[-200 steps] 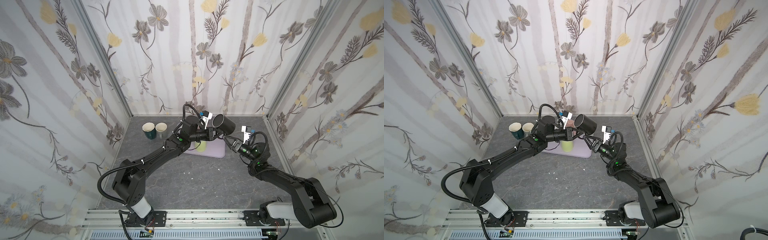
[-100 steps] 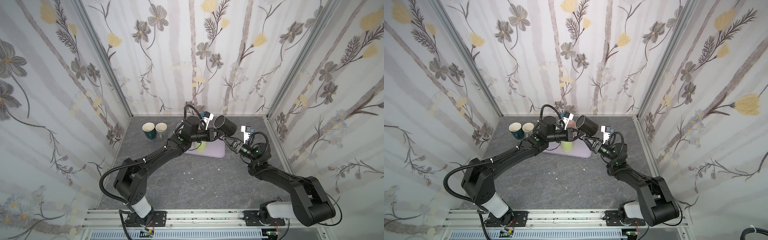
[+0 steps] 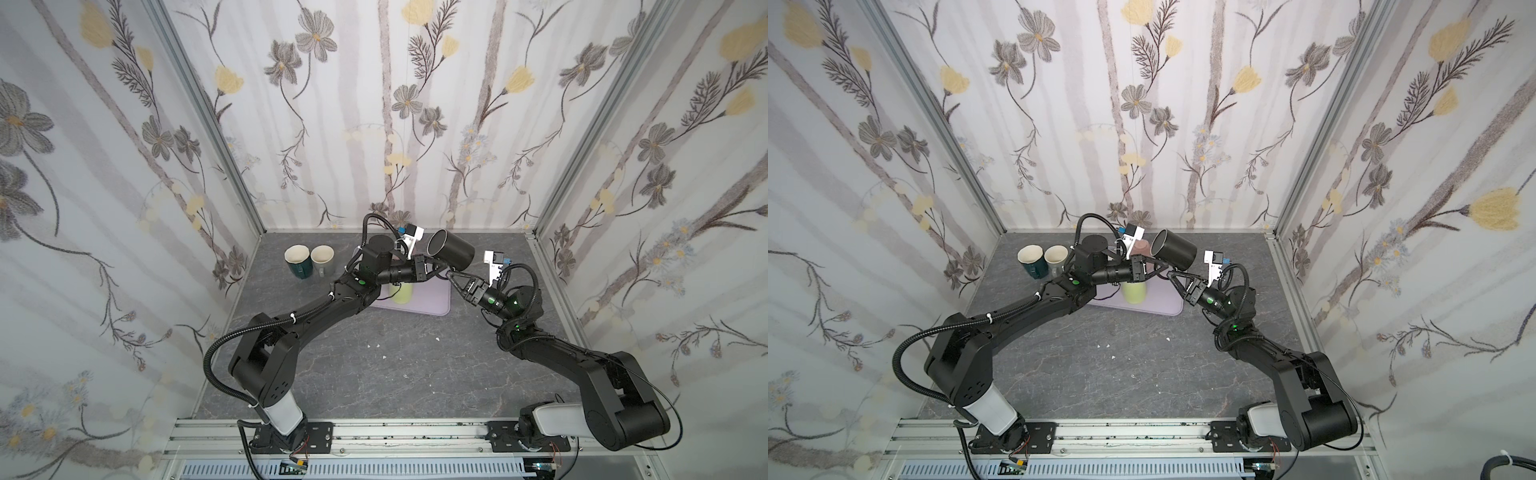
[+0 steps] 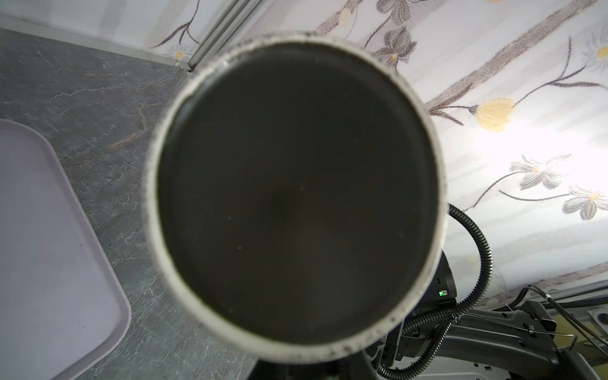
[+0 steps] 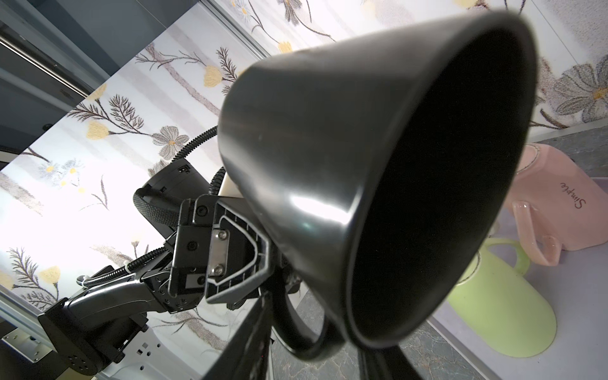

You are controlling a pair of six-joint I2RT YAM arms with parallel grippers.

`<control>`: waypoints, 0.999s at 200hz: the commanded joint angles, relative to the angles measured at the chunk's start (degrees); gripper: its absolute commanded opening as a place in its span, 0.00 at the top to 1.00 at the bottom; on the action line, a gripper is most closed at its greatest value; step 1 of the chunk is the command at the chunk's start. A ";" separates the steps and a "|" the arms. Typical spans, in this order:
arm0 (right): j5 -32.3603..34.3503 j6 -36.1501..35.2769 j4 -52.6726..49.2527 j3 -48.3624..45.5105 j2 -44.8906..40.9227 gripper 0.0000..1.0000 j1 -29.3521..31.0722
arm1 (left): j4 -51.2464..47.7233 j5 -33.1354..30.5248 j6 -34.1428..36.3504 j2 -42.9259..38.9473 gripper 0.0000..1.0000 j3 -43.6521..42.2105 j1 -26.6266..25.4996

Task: Turn the mug right side up
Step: 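Close the right gripper on the black mug's handle while left gripper holds it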

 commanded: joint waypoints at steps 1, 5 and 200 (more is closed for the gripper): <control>-1.40 0.55 8.34 0.35 0.29 0.61 -0.01 | 3.31 1.38 0.07 0.62 1.00 0.25 0.00; -1.46 0.70 8.69 0.32 0.36 0.62 -0.02 | 3.18 1.43 0.08 0.76 1.00 0.26 0.00; -2.69 10.02 25.59 0.05 8.41 0.89 -1.16 | -5.43 1.06 5.75 0.73 1.00 0.34 -0.65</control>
